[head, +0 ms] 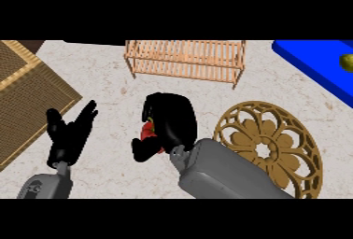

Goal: Pick the bell pepper from the placemat and place it in the tiered shelf

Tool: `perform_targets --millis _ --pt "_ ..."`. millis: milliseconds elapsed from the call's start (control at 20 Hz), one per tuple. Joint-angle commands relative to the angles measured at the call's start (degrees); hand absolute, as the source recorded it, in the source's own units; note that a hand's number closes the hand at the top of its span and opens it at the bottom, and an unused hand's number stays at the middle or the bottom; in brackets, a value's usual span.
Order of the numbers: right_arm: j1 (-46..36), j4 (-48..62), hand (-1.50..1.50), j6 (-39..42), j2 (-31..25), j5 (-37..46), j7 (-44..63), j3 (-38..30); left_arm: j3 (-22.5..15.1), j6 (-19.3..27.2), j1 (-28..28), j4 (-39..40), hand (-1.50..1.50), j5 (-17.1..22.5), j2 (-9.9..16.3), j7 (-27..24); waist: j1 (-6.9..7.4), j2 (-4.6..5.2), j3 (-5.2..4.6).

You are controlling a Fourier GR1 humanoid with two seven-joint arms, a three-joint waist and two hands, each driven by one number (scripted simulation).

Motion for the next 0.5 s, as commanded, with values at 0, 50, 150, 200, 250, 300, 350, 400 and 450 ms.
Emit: perform_targets --millis 0,50,150,200,250,300,350,400,450 --pt "-13.6 -1.3 1.50 -4.1 0.8 1.5 11.6 2.0 -1.3 0.2 1.7 3.3 0.00 -0.6 -2.1 -0.4 -1.04 -0.11 -0.41" --pt "-14.4 -1.3 1.50 -7.7 0.8 3.0 14.7 3.9 -0.2 0.3 0.6 3.6 0.00 -0.5 -0.8 0.3 -1.13 -0.18 -0.40" --pt "-20.9 -1.5 1.50 -4.9 0.8 4.2 18.8 0.0 0.5 -1.2 2.2 1.8 0.00 0.9 0.4 1.5 -1.45 -0.63 -0.40" --pt "-23.4 -2.0 1.50 -4.2 0.8 4.3 20.6 -0.9 0.1 0.0 1.4 3.1 0.00 0.2 -0.8 1.2 -2.15 -0.64 -0.42" --pt "-26.0 -1.0 1.50 -3.9 0.8 3.6 21.9 -1.6 0.1 -0.1 2.4 0.6 0.00 0.2 -0.2 1.9 -1.55 -0.68 -0.37" --pt "-26.5 -1.3 1.50 -3.5 0.8 3.9 23.2 -1.7 0.0 0.4 3.6 1.0 0.00 0.2 -1.2 0.7 -2.27 -0.63 -0.36" --pt "-29.4 -0.5 1.50 -2.9 0.8 3.7 24.3 -2.3 1.2 -0.1 1.7 1.5 0.00 0.5 0.3 1.8 -2.40 -0.58 -0.38" --pt "-31.3 0.0 1.50 -0.9 0.8 3.3 24.9 -4.5 1.9 -1.9 2.5 1.5 0.00 1.8 1.4 1.8 -2.65 -0.66 -0.39" --pt "-33.2 -0.4 1.50 -1.2 0.8 3.2 25.7 -6.1 1.7 0.1 3.0 1.5 0.00 0.8 0.2 1.2 -2.90 -0.70 -0.37"
